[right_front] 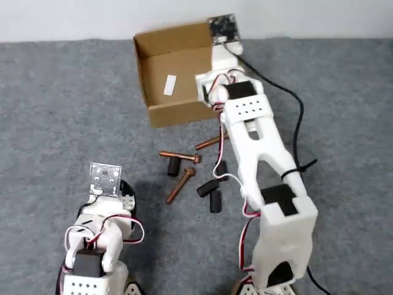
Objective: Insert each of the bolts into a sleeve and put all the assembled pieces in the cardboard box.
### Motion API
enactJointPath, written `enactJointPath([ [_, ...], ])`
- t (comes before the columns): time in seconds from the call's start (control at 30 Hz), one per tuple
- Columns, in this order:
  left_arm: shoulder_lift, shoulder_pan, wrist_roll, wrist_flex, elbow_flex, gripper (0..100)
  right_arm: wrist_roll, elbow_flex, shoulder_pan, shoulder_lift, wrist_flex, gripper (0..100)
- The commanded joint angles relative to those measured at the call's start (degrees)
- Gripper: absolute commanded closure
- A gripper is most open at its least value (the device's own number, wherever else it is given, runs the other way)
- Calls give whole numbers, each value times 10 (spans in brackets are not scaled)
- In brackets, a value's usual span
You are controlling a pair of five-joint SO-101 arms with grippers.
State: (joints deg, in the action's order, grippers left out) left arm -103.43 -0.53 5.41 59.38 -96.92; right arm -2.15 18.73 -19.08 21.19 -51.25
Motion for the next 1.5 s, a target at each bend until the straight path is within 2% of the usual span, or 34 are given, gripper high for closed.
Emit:
enactJointPath([
  [0.0, -3, 6, 4, 0, 5, 995, -11, 33, -15, -63, -79, 991],
  [0.17, -3, 6, 4, 0, 5, 995, -64, 33, -22, -85, -177, 991],
  [0.43, -3, 6, 4, 0, 5, 995, -96, 33, -23, -86, -384, 991],
  [0.67, -3, 6, 4, 0, 5, 995, -117, 28, -39, -85, -514, 987],
  [0.8, -3, 6, 4, 1, 5, 995, -118, 28, -51, -77, -504, 970],
  [0.97, -3, 6, 4, 3, 5, 995, -119, 31, -51, -6, -499, 836],
  [1.17, -3, 6, 4, 3, 5, 995, -135, 32, -50, 58, -452, 880],
  [1.47, -3, 6, 4, 3, 5, 995, -129, 32, -36, 146, -371, 885],
])
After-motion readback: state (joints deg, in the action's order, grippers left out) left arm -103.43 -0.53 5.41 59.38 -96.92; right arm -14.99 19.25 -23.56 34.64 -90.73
